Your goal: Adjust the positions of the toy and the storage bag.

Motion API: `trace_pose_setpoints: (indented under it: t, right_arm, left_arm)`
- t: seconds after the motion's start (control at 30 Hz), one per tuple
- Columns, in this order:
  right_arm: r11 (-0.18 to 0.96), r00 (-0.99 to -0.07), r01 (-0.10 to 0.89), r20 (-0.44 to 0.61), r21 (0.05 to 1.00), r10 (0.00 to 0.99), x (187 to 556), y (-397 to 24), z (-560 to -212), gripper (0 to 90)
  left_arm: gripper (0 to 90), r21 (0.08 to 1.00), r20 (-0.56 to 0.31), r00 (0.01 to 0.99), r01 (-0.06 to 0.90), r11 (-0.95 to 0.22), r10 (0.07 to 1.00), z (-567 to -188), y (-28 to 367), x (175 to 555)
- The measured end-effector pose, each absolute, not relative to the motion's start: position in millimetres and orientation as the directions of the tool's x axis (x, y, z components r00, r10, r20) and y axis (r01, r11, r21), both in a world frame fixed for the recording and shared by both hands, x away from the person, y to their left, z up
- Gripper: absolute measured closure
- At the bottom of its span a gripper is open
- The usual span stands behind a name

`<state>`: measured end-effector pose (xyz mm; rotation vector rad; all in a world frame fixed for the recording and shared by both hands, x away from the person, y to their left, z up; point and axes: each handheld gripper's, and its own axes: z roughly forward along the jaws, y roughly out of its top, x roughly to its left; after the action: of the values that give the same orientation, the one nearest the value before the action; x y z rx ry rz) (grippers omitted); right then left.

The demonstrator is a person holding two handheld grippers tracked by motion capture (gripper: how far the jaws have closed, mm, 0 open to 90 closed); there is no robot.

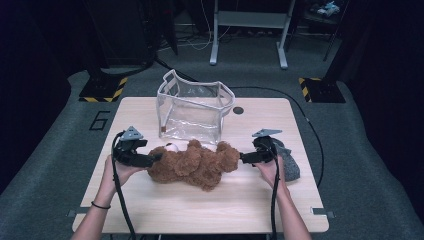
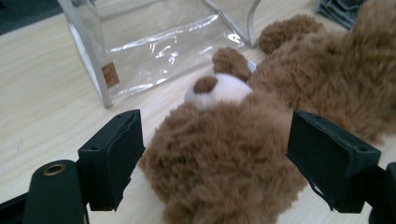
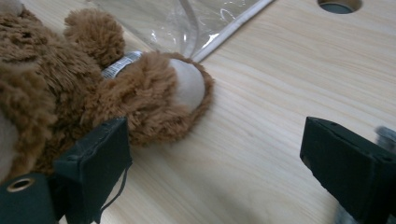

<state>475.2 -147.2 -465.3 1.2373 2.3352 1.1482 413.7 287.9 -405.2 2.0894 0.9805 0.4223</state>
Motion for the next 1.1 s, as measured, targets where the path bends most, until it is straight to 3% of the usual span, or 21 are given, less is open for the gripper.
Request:
trace_pose_setpoints:
  t: [0.17, 0.6, 0.87, 1.1]
  right_arm:
    - [0.322, -0.622, 0.594, 0.168, 0.737, 0.764, 485, -138, -470, 8.9]
    - [0.358, -0.672, 0.62, 0.238, 0.698, 0.701, 508, -118, -488, 23.1]
    - [0.34, -0.692, 0.625, 0.297, 0.703, 0.658, 514, -113, -493, 46.4]
    - [0.351, -0.725, 0.601, 0.304, 0.718, 0.618, 512, -112, -493, 77.5]
  left_arm:
    - [19.2, 0.731, -0.034, 0.653, 0.532, -0.427, 0.757, -420, 285, 410]
    - [44.4, 0.723, -0.062, 0.676, 0.538, -0.434, 0.735, -449, 287, 409]
    - [57.8, 0.718, -0.064, 0.693, 0.532, -0.449, 0.718, -451, 290, 412]
    - [66.9, 0.73, -0.079, 0.711, 0.519, -0.445, 0.699, -454, 294, 412]
